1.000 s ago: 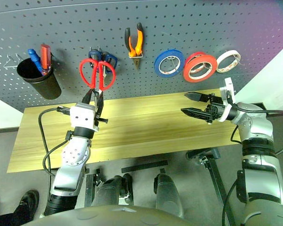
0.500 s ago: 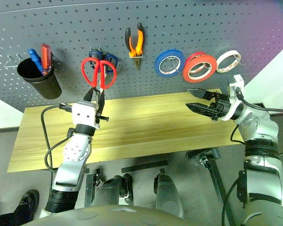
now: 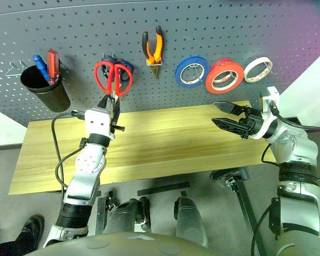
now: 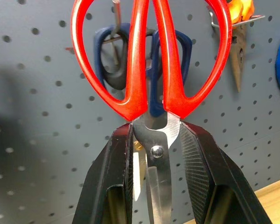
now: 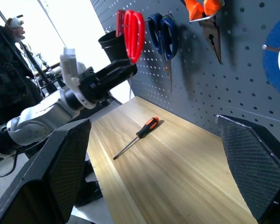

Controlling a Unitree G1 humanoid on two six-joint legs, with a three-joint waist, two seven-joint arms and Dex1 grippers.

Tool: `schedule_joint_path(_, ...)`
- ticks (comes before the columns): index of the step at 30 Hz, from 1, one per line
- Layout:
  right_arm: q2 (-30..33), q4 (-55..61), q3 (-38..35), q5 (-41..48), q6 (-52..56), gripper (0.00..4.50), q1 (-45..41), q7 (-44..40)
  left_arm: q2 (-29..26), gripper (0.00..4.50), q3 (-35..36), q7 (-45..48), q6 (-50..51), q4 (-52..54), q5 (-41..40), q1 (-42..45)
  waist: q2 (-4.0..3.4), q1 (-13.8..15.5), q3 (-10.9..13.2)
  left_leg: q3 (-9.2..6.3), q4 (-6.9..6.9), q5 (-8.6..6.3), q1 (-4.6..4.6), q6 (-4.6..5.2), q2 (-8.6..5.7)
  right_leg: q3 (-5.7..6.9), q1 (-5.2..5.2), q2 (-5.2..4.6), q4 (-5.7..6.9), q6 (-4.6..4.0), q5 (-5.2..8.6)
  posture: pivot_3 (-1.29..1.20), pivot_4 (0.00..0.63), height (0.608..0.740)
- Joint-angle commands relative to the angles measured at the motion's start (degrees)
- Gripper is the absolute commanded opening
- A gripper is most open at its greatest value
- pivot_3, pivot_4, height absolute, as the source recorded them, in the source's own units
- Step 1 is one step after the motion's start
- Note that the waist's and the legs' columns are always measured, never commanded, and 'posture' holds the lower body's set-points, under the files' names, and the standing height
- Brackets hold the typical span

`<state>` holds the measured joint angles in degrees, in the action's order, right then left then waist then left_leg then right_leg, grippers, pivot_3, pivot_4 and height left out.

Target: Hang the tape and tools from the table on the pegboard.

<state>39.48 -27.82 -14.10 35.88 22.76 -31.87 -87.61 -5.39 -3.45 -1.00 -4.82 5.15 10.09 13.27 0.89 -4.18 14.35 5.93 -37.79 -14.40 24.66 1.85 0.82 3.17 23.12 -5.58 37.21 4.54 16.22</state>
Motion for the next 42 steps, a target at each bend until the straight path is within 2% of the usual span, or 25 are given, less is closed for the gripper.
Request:
schedule_joint_path(1,0.31,2.34,-1.71,1.44,0.18,4.50,0.31,0.39,0.76,1.10,0.62,0.14,-0.73,-2.42,-1.65,2.06,0.00,-0.02,0.00,0.00,-0.01,0.00,0.00,0.00,0.00,0.00,0.00,0.00,0.00,0.00,0.00,-0.25,0.224,0.740)
schedule_joint_path(4,0.34,2.74,-1.74,1.71,0.43,4.50,0.53,0.72,1.46,1.10,0.84,1.75,-0.63,-5.09,-4.12,3.31,0.00,-0.02,0.00,0.00,-0.05,-0.01,0.01,0.01,0.00,0.02,-0.01,0.00,0.01,0.02,-0.01,-0.25,0.223,0.740)
schedule_joint_path(11,0.53,3.84,-2.02,2.13,1.15,4.50,0.99,1.70,0.39,1.10,1.83,-1.25,-3.08,-9.43,-1.33,5.31,0.00,-0.03,0.00,0.00,-0.13,-0.02,0.01,0.02,0.00,0.03,-0.03,0.00,0.05,0.07,-0.04,-0.26,0.223,0.740)
schedule_joint_path(12,0.56,4.01,-2.05,2.26,1.31,4.50,1.06,1.84,0.43,1.82,2.14,-2.47,-2.94,-10.07,-0.63,5.65,0.00,-0.08,0.00,0.01,-0.15,-0.02,0.01,0.03,0.00,0.03,-0.03,0.00,0.05,0.10,-0.06,-0.26,0.224,0.740)
schedule_joint_path(20,0.72,4.14,-2.06,2.38,1.45,4.50,1.28,2.19,0.75,4.47,2.43,-1.63,-2.54,-10.96,-2.47,6.01,0.00,-0.20,0.00,0.01,-0.16,-0.05,0.01,0.06,0.00,0.03,-0.03,-0.04,0.04,0.14,-0.08,-0.26,0.228,0.740)
schedule_joint_path(29,0.86,4.13,-1.77,2.18,1.79,4.50,1.12,2.36,0.36,4.47,0.57,5.18,-3.53,-6.47,-6.19,1.28,0.00,-0.66,0.00,0.01,-0.15,-0.06,0.01,0.06,0.00,0.03,-0.02,-0.08,0.02,0.13,-0.08,-0.26,0.236,0.740)
schedule_joint_path(38,0.90,4.25,-0.87,1.83,1.45,4.50,1.07,0.82,-1.79,4.47,1.82,5.93,-2.40,-1.32,-4.90,-5.72,-0.01,-1.69,0.00,0.01,-0.13,-0.08,0.01,0.08,0.00,0.03,0.00,-0.14,0.01,0.12,-0.08,-0.25,0.238,0.740)
schedule_joint_path(42,0.64,5.13,-0.12,1.67,1.42,4.50,1.04,-0.06,-3.06,4.47,2.20,8.62,-0.53,1.09,-7.49,-8.59,-0.02,-1.70,0.00,0.02,-0.10,-0.09,0.01,0.09,0.00,0.03,0.01,-0.16,-0.01,0.12,-0.07,-0.24,0.235,0.740)
